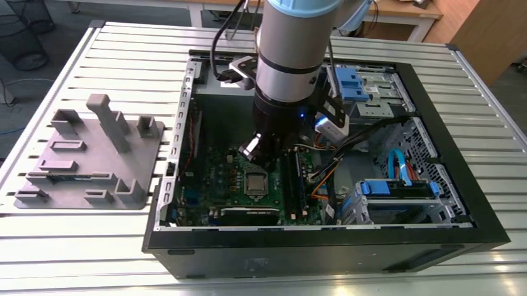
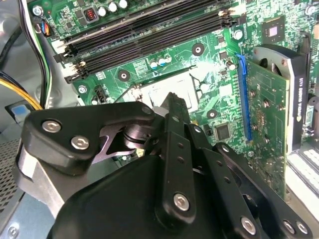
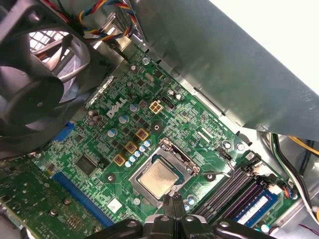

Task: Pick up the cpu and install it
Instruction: 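Install the first cpu locking lever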

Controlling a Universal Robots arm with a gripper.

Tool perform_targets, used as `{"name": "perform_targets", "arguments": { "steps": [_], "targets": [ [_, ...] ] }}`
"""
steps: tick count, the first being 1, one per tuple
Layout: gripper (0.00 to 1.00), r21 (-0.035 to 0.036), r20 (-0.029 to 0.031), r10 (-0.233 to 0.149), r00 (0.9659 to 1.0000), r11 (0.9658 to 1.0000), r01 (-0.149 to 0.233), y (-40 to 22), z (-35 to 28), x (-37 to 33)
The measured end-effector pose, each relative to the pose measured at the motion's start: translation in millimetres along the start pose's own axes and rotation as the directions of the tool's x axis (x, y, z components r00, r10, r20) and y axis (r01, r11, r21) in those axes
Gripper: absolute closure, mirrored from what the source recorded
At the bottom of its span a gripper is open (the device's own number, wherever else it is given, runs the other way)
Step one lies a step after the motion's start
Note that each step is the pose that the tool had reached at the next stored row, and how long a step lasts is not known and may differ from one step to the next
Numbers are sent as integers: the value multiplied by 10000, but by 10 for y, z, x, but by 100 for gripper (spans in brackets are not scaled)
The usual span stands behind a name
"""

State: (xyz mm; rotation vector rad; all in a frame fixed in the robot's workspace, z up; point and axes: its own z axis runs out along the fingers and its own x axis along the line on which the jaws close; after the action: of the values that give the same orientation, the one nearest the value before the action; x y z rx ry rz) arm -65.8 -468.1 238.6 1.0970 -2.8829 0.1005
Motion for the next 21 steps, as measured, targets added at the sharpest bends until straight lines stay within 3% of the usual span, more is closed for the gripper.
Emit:
{"name": "perform_targets", "arguments": {
  "steps": [11, 14, 21],
  "targets": [
    [89, 4, 5, 1, 10000, 10000, -1, -6, -263, 15],
    [89, 6, 7, 2, 10000, 10000, -2, 13, -271, -1],
    [89, 5, 9, 1, 10000, 10000, -1, 160, -285, -132]
  ]
}}
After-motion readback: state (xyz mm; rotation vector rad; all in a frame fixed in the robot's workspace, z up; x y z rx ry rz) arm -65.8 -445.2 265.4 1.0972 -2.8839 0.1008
